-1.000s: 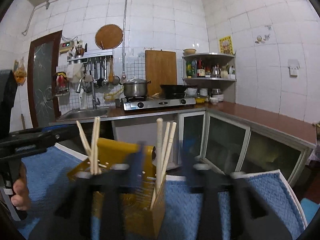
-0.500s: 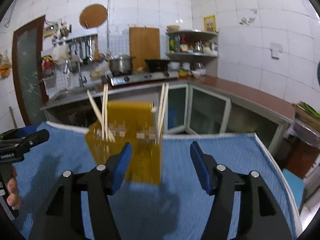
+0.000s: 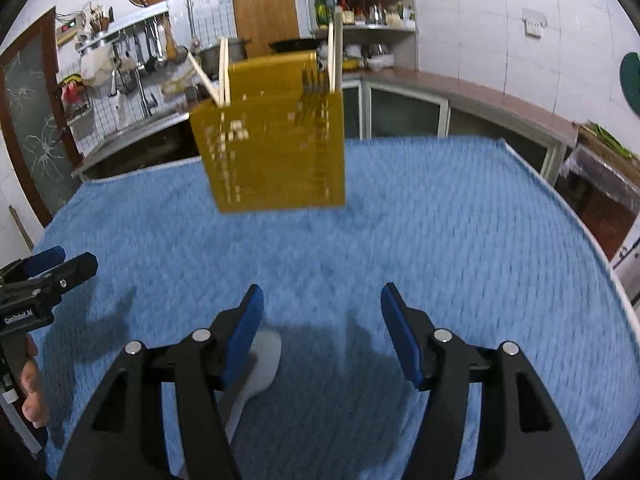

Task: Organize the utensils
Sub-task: 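Withdraw both open tools and move the left tool over the white spoon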

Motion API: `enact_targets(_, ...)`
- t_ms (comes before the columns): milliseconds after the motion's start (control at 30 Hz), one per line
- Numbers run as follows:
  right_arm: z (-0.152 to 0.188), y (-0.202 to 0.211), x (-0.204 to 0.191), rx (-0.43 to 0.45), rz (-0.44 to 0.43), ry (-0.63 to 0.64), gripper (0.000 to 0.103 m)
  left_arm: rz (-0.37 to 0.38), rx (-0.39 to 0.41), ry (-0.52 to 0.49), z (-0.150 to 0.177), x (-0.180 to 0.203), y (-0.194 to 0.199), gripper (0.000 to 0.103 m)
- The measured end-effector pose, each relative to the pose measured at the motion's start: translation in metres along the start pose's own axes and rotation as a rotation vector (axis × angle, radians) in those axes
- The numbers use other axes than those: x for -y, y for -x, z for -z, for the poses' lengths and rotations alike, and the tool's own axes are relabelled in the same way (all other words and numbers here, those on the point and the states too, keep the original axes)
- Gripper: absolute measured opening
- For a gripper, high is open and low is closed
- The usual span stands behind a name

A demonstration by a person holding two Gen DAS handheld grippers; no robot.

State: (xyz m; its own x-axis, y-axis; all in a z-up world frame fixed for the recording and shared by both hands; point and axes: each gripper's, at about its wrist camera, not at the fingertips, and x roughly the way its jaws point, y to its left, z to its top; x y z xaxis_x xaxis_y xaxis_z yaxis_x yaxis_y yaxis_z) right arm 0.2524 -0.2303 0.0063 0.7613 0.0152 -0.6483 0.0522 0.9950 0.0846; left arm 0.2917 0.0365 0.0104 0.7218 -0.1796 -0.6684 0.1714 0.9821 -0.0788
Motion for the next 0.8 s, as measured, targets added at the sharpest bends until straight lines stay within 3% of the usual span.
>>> enact_targets(200, 0.025, 0.002, -0.014, -0.055, 0.012, 0.005, 0.060, 0.004, -0.044, -0.005, 0.018, -0.005, 0.004, 0.097)
enact_targets(567, 0.047, 0.003, -0.043, -0.103, 0.057, 0.039, 0.059, 0.004, -0.046, -0.006, 0.043, -0.008, 0.007, 0.097)
enact_targets(800, 0.049, -0.004, -0.046, -0.123, 0.080, 0.045, 0.043, -0.010, -0.020, 0.009, 0.043, -0.017, 0.011, 0.097)
